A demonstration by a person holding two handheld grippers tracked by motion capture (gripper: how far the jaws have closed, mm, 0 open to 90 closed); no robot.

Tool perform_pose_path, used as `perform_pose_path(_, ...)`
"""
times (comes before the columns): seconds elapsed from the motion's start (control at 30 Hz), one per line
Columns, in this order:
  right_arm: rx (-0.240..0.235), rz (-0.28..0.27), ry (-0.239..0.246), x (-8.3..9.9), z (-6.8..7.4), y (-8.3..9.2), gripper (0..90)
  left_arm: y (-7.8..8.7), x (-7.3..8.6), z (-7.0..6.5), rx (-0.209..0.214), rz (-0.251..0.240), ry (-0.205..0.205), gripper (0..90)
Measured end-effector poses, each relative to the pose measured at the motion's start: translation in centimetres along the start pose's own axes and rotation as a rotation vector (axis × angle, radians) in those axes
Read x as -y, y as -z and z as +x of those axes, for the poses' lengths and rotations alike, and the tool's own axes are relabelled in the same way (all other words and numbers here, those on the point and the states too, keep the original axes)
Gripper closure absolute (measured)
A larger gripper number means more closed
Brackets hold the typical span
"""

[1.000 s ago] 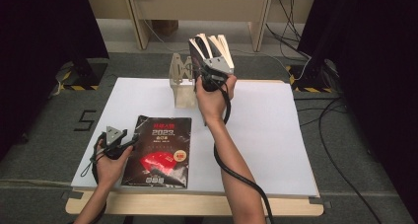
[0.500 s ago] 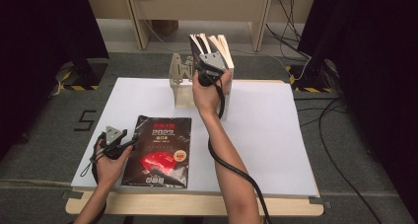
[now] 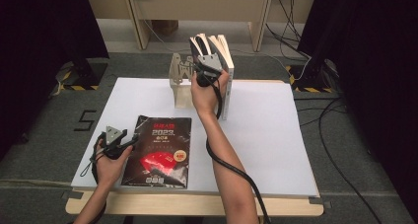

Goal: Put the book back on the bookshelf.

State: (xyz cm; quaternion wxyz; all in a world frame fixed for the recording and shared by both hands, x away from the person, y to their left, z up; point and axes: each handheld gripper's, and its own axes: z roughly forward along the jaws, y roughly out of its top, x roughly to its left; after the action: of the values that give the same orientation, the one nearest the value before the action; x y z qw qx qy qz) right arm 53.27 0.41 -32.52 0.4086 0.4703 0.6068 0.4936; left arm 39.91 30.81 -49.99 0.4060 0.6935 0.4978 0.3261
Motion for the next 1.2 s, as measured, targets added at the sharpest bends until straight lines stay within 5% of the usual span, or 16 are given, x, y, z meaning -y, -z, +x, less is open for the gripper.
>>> perform_pose_path(0.63, -0.04, 0.078, -0.017, 0.0, -0.5, 0.0, 79.5, 0.0, 0.0, -0.1, -0.003, -0.003, -0.007, 48.3)
perform_pose_path(1.2, -0.064, 0.085, -0.061, 0.6, -0.9, 1.4, 77.6, 0.0, 0.0, -0.2, -0.003, 0.002, -0.016, 48.3)
